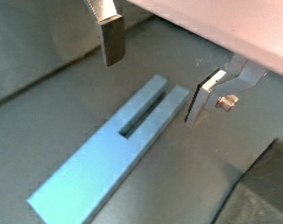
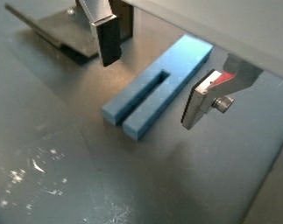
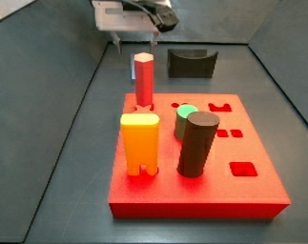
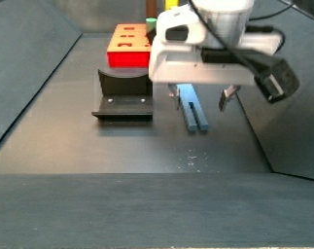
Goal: Pick up the double-square object. Move up. Rotate the double-square object. Place the double-square object on the fixture. Regrasp the double-square object. Move to above the board. Insert the double-square object.
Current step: Rotate the double-square object, then move up, then place the double-square object on the fixture.
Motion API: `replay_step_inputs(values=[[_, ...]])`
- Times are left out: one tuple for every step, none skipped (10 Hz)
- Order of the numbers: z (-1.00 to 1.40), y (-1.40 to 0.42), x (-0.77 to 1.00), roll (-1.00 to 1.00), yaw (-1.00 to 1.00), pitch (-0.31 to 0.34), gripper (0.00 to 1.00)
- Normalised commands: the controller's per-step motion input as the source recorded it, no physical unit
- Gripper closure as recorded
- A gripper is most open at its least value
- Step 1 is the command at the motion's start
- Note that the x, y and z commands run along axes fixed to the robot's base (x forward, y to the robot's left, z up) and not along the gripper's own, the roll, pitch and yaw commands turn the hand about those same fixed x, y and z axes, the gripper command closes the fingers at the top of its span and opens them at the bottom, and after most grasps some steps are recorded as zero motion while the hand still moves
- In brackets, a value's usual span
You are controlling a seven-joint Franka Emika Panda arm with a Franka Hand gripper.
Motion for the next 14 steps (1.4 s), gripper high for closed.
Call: replay_step_inputs(values=[[-0.57,0.02,0.04,0.07,-0.03,-0.018,0.00],[-0.49,0.02,0.03,0.08,-0.02,-0.017,0.00],[-0.32,0.02,0.03,0.09,-0.02,-0.018,0.00],[-0.20,0.02,0.03,0.09,-0.02,-0.020,0.00],[0.00,0.00,0.00,0.00,0.00,0.000,1.00],[0.83,0.00,0.00,0.00,0.00,0.000,1.00],[0.81,0.00,-0.01,0.00,0.00,0.009,1.00],[0.72,-0.01,-0.03,-0.01,0.00,0.026,1.00],[0.60,-0.01,-0.02,-0.02,0.01,0.032,1.00],[0.41,-0.01,-0.01,-0.03,0.01,0.040,1.00],[0.26,-0.01,-0.01,-0.04,0.01,0.040,1.00],[1.00,0.00,0.00,0.00,0.00,0.000,1.00],[1.00,0.00,0.00,-0.01,0.00,-0.005,1.00],[1.00,0.00,-0.01,-0.02,0.01,0.008,1.00]])
